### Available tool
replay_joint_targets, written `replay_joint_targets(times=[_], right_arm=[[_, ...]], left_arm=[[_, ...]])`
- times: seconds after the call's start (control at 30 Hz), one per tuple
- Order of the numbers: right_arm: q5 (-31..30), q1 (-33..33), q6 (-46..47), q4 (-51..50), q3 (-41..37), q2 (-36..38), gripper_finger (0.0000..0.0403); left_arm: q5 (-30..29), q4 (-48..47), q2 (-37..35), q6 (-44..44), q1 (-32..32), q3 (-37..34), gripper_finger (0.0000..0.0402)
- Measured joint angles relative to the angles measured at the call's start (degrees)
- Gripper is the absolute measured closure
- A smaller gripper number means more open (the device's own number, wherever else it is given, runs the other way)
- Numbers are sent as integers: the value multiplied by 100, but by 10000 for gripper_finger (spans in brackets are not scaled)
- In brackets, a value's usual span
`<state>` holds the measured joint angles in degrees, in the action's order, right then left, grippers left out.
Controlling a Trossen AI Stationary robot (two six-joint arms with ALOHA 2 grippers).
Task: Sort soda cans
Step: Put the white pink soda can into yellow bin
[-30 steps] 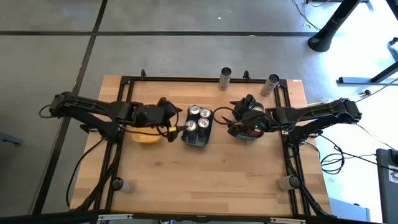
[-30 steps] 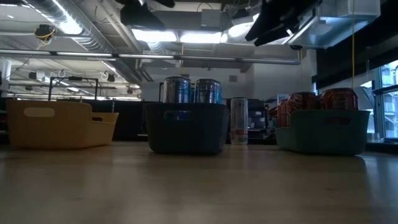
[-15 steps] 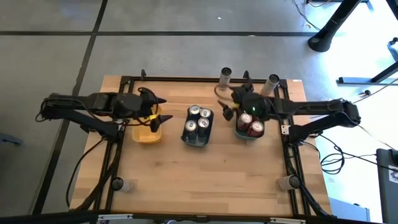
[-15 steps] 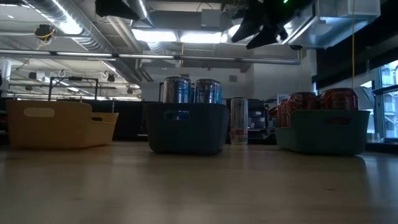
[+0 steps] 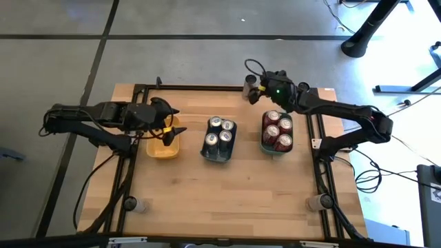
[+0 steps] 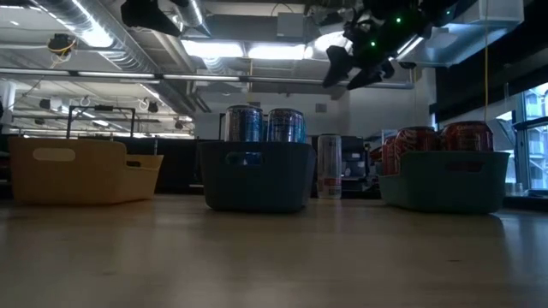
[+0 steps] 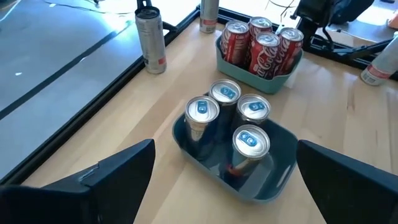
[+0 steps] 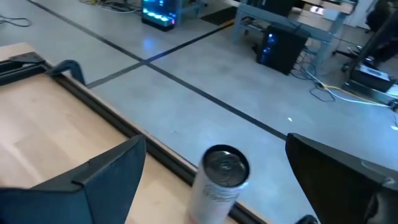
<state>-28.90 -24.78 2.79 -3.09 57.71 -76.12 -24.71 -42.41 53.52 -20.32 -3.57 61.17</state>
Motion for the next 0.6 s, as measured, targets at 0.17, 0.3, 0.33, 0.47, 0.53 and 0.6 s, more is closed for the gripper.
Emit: replay_joint_targets(times=[0.17,0.3,0.33,0.47,0.53,0.6], right_arm=[[185,-87,69,31,0,2,20],[474,-232,179,280,0,-118,20],[523,-291,191,403,3,-198,20],[853,-648,444,411,267,-689,20],[913,-834,525,379,454,-948,20],[925,-1007,611,243,664,-1195,20]], left_arm=[[0,-9,0,116,0,0,25],[0,-24,7,146,0,0,25],[0,-29,7,146,0,0,25],[0,-56,7,146,0,0,25],[0,-58,7,157,0,0,25],[0,-60,7,191,0,0,25]])
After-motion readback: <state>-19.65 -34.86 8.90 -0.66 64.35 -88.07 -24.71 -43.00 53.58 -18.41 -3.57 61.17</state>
